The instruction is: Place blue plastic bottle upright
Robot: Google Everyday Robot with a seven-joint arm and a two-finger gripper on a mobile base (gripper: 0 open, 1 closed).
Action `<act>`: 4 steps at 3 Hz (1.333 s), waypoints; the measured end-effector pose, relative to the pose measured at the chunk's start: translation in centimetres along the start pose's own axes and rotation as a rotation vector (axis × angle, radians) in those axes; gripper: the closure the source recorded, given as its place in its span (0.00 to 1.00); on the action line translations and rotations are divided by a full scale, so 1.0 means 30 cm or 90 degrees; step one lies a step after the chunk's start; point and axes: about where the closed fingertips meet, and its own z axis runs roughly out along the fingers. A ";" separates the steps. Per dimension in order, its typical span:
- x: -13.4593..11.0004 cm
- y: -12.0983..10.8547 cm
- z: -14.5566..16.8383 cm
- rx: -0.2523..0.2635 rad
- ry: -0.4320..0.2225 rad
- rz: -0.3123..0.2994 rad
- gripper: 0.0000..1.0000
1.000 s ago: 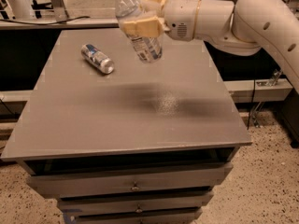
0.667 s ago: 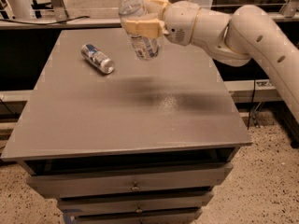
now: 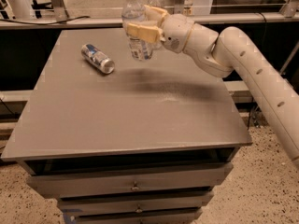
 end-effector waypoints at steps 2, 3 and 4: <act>0.122 -0.029 -0.039 0.005 0.001 0.040 1.00; 0.162 -0.029 -0.066 0.015 0.000 0.055 1.00; 0.191 -0.029 -0.090 0.024 0.006 0.074 0.81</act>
Offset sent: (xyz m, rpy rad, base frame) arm 0.0179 -0.0200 -0.0628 0.0380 0.1025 -0.0046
